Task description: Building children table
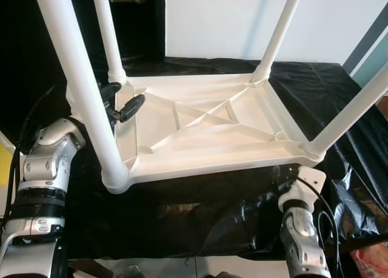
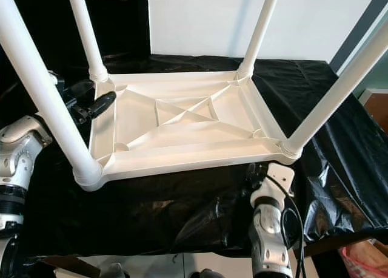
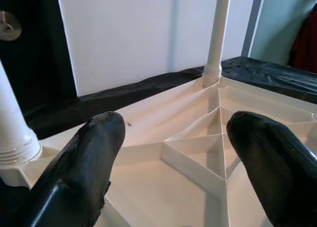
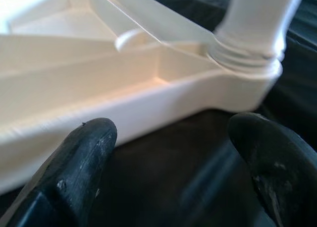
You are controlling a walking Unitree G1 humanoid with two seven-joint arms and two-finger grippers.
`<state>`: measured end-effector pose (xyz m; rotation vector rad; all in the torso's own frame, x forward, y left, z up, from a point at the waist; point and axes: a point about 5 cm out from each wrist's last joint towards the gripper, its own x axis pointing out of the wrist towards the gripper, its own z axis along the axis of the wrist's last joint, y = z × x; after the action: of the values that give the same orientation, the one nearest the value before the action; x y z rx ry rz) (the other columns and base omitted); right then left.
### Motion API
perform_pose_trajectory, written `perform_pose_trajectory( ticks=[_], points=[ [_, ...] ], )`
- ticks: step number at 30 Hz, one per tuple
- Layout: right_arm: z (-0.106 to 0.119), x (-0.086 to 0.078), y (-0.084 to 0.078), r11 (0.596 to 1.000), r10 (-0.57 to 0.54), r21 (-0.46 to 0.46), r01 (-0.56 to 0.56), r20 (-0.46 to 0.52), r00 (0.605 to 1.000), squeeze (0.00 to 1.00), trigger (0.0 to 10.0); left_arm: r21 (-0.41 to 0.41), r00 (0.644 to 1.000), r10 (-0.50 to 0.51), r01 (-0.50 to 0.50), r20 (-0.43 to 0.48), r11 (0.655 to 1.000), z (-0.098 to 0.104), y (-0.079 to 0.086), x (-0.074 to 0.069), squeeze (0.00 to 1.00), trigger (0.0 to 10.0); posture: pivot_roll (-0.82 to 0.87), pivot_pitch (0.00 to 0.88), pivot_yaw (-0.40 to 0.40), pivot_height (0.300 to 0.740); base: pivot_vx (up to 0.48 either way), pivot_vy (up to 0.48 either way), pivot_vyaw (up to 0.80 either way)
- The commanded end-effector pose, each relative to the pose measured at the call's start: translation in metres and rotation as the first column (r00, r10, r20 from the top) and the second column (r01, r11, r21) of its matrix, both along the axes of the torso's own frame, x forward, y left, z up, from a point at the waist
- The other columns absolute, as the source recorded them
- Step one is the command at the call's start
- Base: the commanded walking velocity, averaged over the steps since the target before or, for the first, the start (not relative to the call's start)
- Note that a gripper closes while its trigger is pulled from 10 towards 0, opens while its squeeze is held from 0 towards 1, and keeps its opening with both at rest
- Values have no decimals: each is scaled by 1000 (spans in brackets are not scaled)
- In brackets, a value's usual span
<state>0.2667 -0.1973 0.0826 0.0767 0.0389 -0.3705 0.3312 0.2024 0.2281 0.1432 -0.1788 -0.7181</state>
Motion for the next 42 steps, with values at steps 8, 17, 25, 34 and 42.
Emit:
perform_pose_trajectory(
  ticks=[8,17,25,34,42],
  points=[
    [-7,14,-7,1000,11,11,-10,-50,999,0,10000,18,926,-370,372,-75,928,-14,-41,-39,0,10000,71,71,-91,740,0,0,0],
    [1,42,-8,992,127,27,-126,-33,991,0,10000,-70,876,-475,470,-89,880,-14,-70,-79,0,10000,85,74,-100,740,0,0,0],
    [8,67,-5,971,239,23,-238,-45,970,0,10000,-93,864,-494,487,-99,869,-13,-90,-103,0,10000,98,66,-112,740,0,0,0],
    [19,87,1,949,313,-19,-314,-56,948,0,10000,-162,845,-528,511,-85,844,-9,-117,-116,0,10000,114,45,-116,740,0,0,0],
    [26,93,-8,965,254,-57,-255,-29,967,0,10000,-118,903,-426,417,-64,901,-10,-117,-98,0,10000,130,38,-122,740,0,0,0]
  ],
)
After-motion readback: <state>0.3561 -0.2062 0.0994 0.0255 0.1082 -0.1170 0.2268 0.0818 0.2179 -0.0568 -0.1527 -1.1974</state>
